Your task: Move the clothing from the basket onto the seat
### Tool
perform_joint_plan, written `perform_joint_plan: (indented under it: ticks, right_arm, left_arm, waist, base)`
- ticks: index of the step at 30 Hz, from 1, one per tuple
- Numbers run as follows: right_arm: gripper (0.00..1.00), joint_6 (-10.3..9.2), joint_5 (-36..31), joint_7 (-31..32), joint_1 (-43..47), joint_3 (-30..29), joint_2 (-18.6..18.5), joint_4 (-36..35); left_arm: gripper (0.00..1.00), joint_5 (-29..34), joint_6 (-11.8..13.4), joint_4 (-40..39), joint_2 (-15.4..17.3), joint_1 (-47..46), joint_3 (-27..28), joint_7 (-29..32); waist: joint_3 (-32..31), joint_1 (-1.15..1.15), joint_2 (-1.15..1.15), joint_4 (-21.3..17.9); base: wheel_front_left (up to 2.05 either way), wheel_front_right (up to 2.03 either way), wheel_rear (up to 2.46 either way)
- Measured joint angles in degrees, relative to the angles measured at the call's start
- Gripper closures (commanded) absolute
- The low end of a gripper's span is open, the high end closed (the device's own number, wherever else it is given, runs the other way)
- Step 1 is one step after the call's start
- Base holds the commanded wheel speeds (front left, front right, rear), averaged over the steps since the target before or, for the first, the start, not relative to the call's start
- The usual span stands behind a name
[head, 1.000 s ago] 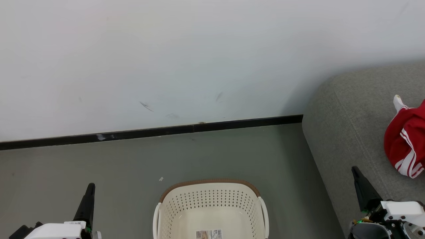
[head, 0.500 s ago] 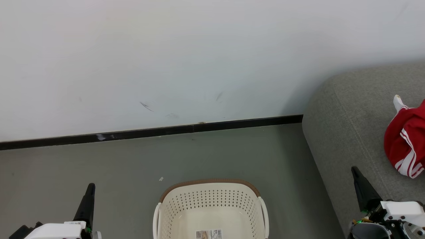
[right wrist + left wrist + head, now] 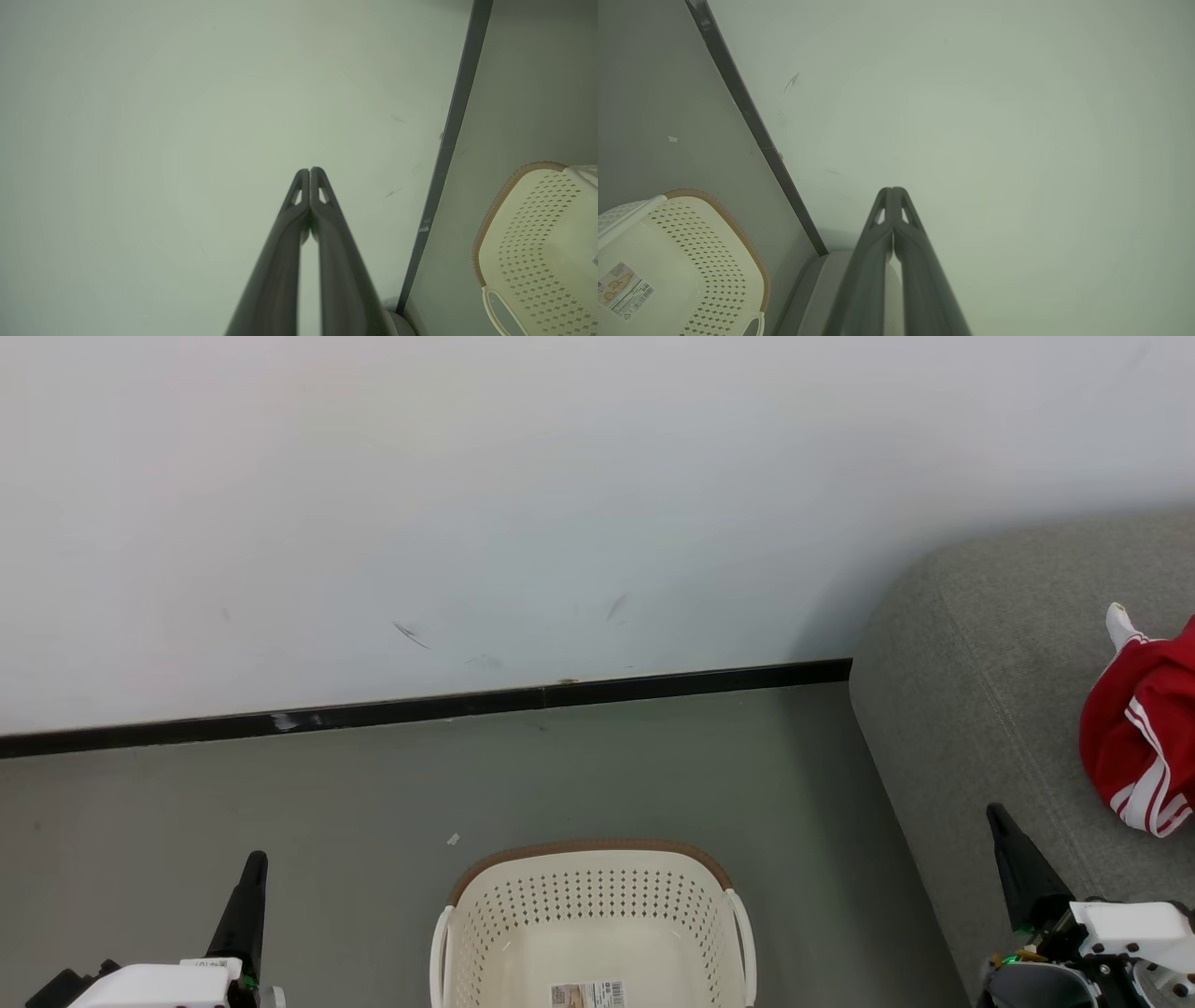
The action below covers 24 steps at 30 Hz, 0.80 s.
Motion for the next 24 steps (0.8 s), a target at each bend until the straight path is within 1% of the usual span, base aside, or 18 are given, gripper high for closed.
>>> perform_joint_plan:
  ticks: [24]
  right_arm:
    - [1.00, 0.00, -0.1, 0.0, 0.0, -0.2, 0.2, 0.0]
  left_arm:
    - [1.00, 0.0, 0.0, 0.0, 0.0, 0.0, 0.0, 0.0]
  waist:
    - [0.0, -0.01, 0.00, 0.0]
  base:
    - [0.00, 0.00, 0.00]
